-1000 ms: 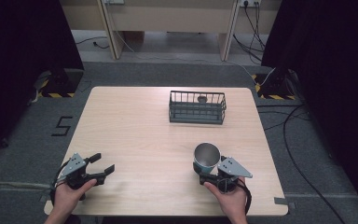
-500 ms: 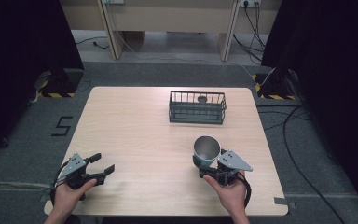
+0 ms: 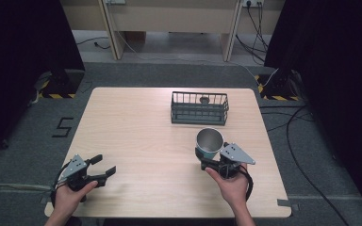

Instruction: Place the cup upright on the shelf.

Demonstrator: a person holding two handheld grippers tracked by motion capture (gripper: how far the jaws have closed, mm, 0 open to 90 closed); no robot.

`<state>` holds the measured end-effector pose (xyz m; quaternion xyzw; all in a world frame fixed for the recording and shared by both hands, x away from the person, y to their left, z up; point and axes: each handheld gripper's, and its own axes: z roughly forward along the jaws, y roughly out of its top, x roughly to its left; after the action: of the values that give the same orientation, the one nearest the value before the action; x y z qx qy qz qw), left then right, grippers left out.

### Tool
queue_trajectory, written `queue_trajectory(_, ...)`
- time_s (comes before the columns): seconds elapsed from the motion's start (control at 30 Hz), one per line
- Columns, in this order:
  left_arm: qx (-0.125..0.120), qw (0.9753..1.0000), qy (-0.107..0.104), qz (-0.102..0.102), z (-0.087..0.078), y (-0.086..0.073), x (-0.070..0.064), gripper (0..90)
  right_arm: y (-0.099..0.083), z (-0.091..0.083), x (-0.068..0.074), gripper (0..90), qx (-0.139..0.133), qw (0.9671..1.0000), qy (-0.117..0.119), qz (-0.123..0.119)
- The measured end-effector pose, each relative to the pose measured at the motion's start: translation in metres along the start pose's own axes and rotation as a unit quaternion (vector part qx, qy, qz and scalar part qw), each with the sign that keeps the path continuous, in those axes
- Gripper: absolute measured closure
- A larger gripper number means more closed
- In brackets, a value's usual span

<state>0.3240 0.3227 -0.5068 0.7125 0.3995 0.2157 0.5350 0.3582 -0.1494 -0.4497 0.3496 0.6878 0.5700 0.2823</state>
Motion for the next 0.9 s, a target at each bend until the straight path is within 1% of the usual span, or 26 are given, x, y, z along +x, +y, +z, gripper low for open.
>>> queue_trajectory(0.27,-0.001,1.0,-0.001,-0.002,0.0,0.0,0.0,18.7,0.005,0.008,-0.004,18.3,-0.005,1.0,-0.006,0.004)
queue_trajectory(0.47,-0.002,1.0,-0.002,-0.002,0.0,0.0,0.0,18.7,0.011,0.014,-0.007,18.3,-0.004,0.9999,-0.011,0.0)
queue_trajectory(0.73,-0.002,1.0,-0.002,-0.002,0.0,0.0,0.0,18.7,0.013,0.023,-0.008,18.3,-0.004,0.9999,-0.011,-0.003)
queue_trajectory(0.77,-0.002,1.0,-0.002,-0.002,0.0,0.0,0.001,18.8,0.014,0.025,-0.008,18.3,-0.003,0.9999,-0.012,0.0)
queue_trajectory(0.9,-0.002,1.0,-0.001,-0.002,-0.001,0.0,0.001,18.7,0.016,0.028,-0.01,18.3,-0.004,0.9999,-0.014,0.0)
